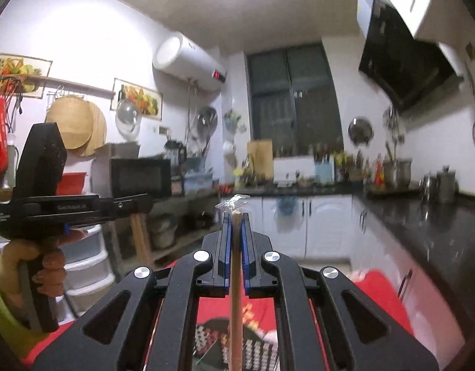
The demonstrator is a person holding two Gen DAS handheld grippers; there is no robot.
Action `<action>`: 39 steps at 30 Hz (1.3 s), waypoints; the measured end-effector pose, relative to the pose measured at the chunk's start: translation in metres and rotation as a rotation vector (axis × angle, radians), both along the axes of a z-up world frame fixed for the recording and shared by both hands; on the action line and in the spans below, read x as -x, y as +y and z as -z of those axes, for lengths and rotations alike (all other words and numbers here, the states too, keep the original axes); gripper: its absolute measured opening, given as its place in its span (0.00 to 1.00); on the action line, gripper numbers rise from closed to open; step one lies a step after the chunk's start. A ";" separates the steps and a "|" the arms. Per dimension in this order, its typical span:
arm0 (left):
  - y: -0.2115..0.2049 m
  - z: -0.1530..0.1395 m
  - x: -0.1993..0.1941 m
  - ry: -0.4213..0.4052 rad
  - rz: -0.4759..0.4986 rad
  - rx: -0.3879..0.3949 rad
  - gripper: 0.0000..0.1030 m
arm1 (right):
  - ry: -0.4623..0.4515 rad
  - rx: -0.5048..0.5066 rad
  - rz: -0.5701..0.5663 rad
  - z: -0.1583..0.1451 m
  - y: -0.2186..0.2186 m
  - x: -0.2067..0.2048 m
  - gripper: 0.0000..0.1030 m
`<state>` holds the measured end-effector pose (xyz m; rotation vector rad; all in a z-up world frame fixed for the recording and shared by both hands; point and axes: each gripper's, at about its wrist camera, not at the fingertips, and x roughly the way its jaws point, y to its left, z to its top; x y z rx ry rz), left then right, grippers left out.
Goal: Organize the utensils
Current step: 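Lift the chopstick with the right gripper and carry it over the green caddy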
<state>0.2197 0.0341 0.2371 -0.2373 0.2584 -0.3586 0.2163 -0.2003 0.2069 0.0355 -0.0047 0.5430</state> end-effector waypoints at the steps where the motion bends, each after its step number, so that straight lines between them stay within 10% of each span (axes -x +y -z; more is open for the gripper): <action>1: 0.000 0.000 0.000 -0.012 -0.013 -0.006 0.01 | -0.011 0.002 0.009 0.001 0.001 -0.002 0.06; 27: 0.009 0.089 -0.042 0.084 -0.050 -0.009 0.01 | 0.120 0.000 0.108 0.081 0.020 -0.057 0.07; 39: 0.011 0.114 -0.042 0.153 -0.053 -0.023 0.13 | 0.227 -0.043 0.126 0.101 0.007 -0.049 0.49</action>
